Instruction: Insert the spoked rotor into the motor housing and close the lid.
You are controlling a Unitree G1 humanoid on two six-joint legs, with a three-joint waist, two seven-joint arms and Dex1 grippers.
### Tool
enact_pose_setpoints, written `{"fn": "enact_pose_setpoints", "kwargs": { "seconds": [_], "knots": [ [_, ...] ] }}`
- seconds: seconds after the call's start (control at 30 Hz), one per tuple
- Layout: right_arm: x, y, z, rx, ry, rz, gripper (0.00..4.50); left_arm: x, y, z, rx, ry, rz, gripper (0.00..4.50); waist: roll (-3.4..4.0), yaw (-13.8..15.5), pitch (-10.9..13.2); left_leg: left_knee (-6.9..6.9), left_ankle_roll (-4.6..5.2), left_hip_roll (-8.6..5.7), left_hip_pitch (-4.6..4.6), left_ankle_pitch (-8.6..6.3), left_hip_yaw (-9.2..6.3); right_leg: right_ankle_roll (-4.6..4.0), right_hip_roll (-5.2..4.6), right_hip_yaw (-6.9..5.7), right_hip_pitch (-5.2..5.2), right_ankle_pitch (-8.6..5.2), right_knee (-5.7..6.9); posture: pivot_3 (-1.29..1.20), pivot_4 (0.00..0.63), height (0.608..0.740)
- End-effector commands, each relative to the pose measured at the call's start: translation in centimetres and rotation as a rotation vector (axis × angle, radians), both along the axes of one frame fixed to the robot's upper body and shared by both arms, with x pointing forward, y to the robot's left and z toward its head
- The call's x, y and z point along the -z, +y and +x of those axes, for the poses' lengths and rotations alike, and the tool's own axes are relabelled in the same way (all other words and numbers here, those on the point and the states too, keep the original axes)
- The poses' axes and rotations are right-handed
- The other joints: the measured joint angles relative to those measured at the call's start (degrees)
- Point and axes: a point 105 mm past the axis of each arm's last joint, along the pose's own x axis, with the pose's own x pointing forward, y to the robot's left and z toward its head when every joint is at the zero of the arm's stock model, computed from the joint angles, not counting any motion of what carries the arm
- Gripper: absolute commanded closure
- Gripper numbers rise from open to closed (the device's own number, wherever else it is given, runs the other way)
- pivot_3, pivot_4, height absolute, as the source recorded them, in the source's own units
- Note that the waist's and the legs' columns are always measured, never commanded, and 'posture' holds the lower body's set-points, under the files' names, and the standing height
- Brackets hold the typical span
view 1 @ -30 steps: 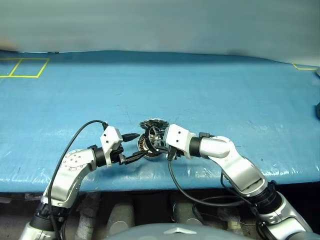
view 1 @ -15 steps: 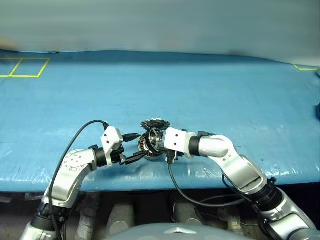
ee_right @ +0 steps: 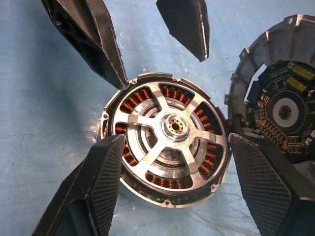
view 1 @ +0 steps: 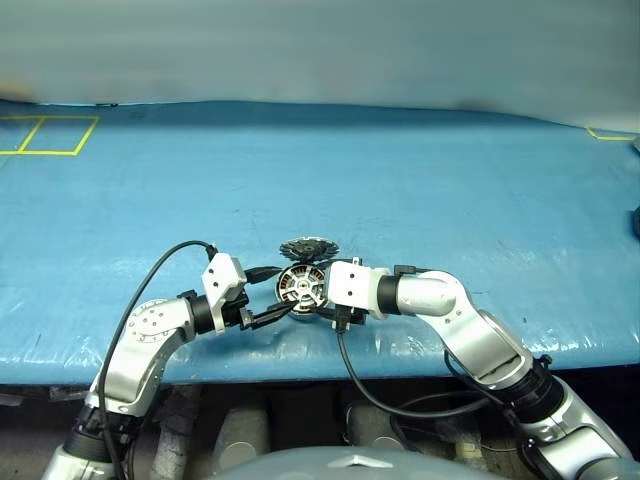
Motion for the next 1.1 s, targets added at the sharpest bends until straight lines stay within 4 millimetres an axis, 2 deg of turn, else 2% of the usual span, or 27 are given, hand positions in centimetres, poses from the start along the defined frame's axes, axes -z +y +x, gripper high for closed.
{"fn": "enact_pose_setpoints", "kwargs": {
  "seconds": [0.03, 0.07, 0.17, 0.3, 0.47, 0.77, 1.1],
  "knots": [
    [-2.1, 0.1, -0.1, 0.004, -0.031, 0.092, 0.92, -0.5, -0.3, 0.0, 0.014, -0.031, -0.006, 0.99, 0.0, 0.0, 0.0, 0.0, 0.0, 0.0, 0.0, 0.0, 0.0, 0.0, 0.0, 0.0, 0.0, 0.0, 0.0, 0.0, 0.15, 0.74],
    [-2.5, 0.1, -0.1, 0.02, -0.018, 0.138, 0.92, -0.4, -0.3, 0.0, 0.014, -0.031, -0.007, 0.99, 0.0, 0.0, 0.0, 0.0, 0.0, 0.0, 0.0, 0.0, 0.0, 0.0, 0.0, 0.0, 0.0, 0.0, 0.0, 0.0, 0.15, 0.74],
    [-3.4, 0.3, 0.2, 0.082, 0.016, 0.271, 1.46, -0.6, -0.2, 0.1, 0.006, -0.036, -0.014, 0.99, 0.0, -0.1, 0.0, -0.01, 0.0, 0.01, 0.0, 0.0, -0.03, 0.12, 0.02, -0.01, 0.0, 0.07, 0.02, 0.0, 0.15, 0.74],
    [-3.0, 0.4, 0.2, 0.117, 0.053, 0.319, 2.81, -0.7, -0.1, 0.3, 0.003, -0.042, -0.013, 0.99, 0.0, 0.0, 0.0, -0.01, 0.0, 0.0, 0.0, 0.0, -0.02, 0.17, 0.0, -0.01, 0.01, 0.12, 0.01, 0.0, 0.15, 0.74],
    [-1.6, 0.7, 0.4, 0.171, 0.093, 0.332, 4.43, -0.7, 0.0, 0.5, -0.002, -0.045, -0.007, 0.99, 0.0, 0.0, 0.0, -0.01, 0.0, 0.0, 0.0, 0.0, -0.01, 0.18, 0.01, -0.01, 0.0, 0.11, 0.0, 0.0, 0.15, 0.74],
    [-0.5, 1.8, 1.8, 0.251, 0.091, 0.36, 4.43, -0.7, -0.1, 0.6, 0.014, -0.038, 0.004, 0.99, 0.01, -0.2, 0.0, -0.02, -0.01, 0.01, -0.01, 0.0, 0.0, 0.15, 0.01, -0.01, -0.02, 0.14, 0.0, 0.0, 0.15, 0.74],
    [-1.8, 2.3, 2.7, 0.279, 0.059, 0.421, 4.43, -1.5, -1.2, 1.5, 0.049, -0.071, -0.021, 0.99, 0.01, -0.2, 0.0, -0.03, -0.01, 0.0, -0.03, 0.0, -0.01, 0.02, 0.01, -0.01, -0.03, 0.24, 0.0, 0.0, 0.15, 0.74]
  ]
}}
